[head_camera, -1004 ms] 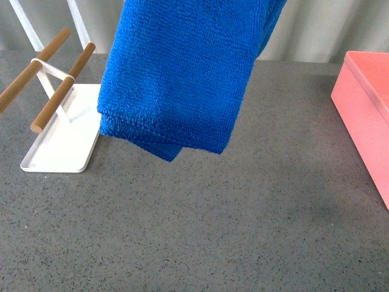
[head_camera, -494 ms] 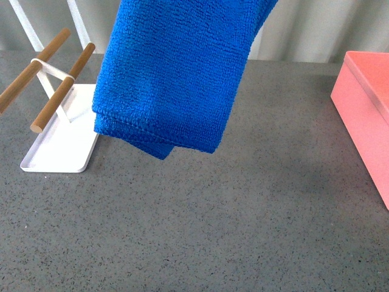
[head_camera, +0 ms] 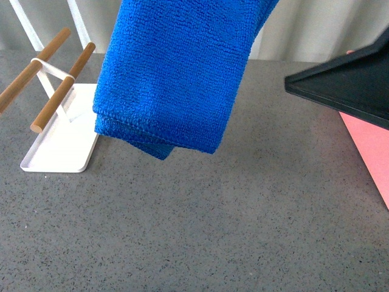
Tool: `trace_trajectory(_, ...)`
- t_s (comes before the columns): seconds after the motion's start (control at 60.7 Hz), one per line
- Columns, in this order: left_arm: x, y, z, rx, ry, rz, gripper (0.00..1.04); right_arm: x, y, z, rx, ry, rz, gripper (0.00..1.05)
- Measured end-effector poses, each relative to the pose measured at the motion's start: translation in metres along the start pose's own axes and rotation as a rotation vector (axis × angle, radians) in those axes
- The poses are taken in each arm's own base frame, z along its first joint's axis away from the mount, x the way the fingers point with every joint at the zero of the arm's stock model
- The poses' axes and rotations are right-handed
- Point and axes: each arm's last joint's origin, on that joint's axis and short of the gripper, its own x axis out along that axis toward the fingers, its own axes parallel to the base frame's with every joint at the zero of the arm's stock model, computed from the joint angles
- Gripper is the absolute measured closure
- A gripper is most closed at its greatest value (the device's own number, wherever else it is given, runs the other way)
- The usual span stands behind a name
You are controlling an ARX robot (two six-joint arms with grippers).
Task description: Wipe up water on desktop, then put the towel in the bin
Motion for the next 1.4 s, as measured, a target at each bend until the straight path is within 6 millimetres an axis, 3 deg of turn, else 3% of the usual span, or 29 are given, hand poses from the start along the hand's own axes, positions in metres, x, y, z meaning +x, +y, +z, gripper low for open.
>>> trace_trajectory(0.28,0.000,0.000,0.000,0.000,0.000,0.000,1.00,0.016,0.009,0.017,-0.010,-0.068,0.147,0.07)
trace_trajectory(0.626,0.000,0.000,0.000,0.000,0.000,0.000,1.00,0.036,0.006,0.024,0.022,-0.087,0.208,0.07)
trace_trajectory(1.021,0.000,0.000,0.000,0.000,0.000,0.001,1.00,0.073,0.010,0.039,0.008,-0.096,0.322,0.07)
trace_trajectory(1.087,0.000,0.000,0.000,0.000,-0.001,0.002,1.00,0.077,0.010,0.041,0.020,-0.106,0.329,0.13)
trace_trajectory(1.202,0.000,0.000,0.000,0.000,-0.001,0.004,1.00,0.081,0.012,0.044,0.035,-0.135,0.348,0.34)
trace_trajectory(1.399,0.000,0.000,0.000,0.000,-0.002,0.007,1.00,0.085,0.013,0.043,0.048,-0.143,0.307,0.60)
